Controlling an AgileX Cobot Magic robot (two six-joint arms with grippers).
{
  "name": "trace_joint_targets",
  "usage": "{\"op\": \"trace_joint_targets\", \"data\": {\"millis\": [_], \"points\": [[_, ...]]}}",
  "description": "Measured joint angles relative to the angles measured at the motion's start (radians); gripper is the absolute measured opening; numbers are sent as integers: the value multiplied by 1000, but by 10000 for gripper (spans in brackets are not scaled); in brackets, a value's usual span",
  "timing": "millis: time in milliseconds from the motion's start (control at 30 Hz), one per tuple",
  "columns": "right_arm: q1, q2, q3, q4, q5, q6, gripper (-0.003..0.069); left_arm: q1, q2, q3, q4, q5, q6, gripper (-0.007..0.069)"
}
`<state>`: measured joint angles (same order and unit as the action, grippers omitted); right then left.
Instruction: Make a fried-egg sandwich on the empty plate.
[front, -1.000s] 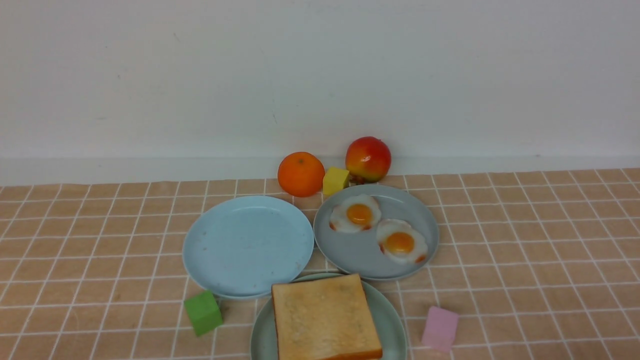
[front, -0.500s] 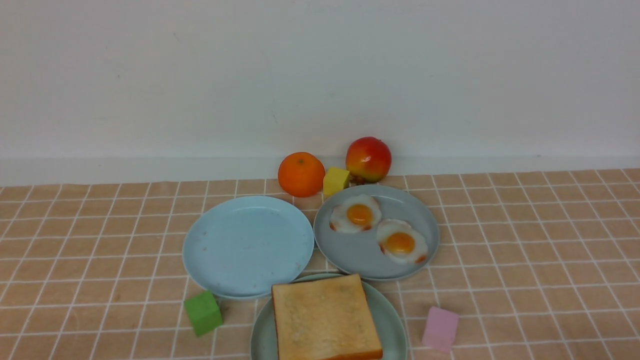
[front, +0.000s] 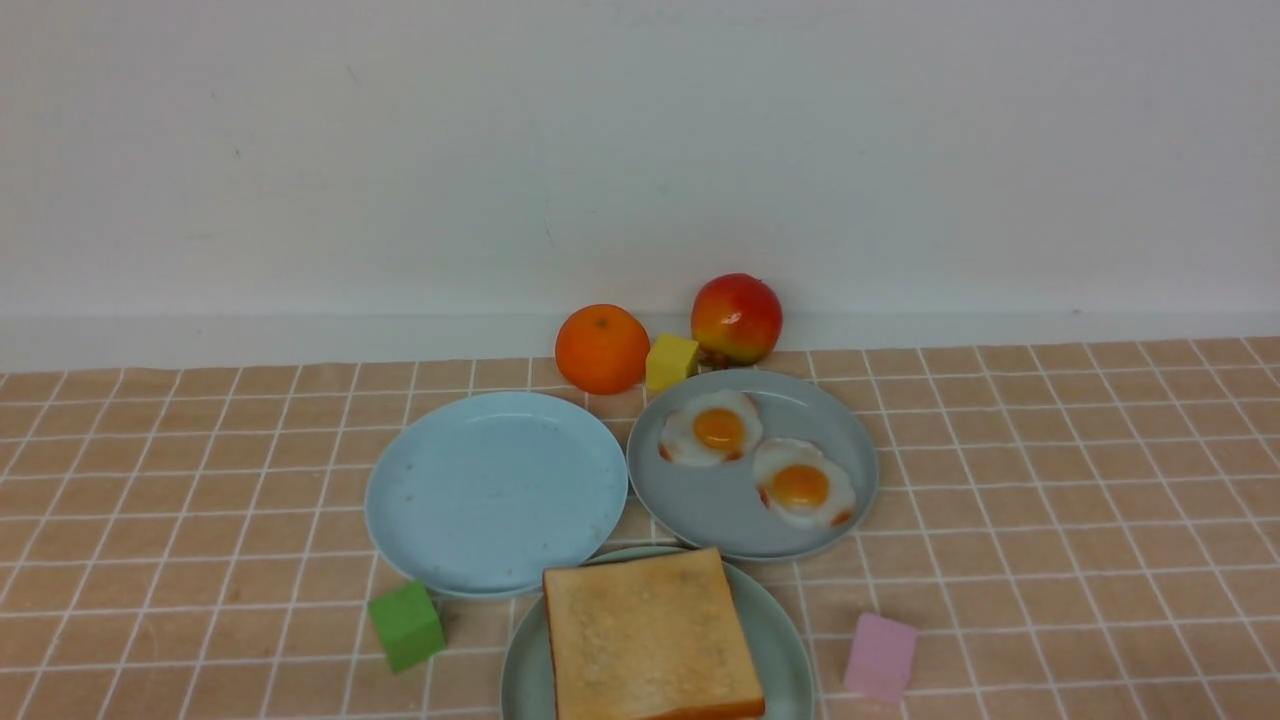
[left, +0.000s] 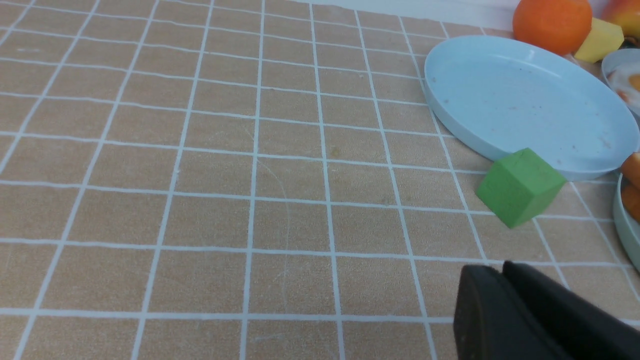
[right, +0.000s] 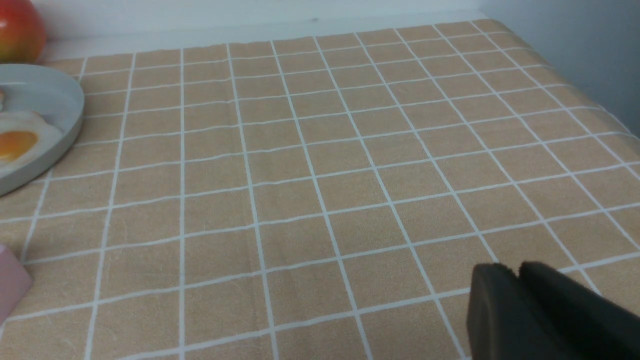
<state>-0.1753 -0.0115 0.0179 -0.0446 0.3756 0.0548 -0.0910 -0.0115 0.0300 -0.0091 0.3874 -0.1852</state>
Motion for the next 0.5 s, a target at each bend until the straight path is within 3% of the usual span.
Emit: {"op": "trace_joint_targets", "data": {"millis": [500], "points": [[0,0,0,-3,1,-1,109,0,0,0,0,0,0,71]]}}
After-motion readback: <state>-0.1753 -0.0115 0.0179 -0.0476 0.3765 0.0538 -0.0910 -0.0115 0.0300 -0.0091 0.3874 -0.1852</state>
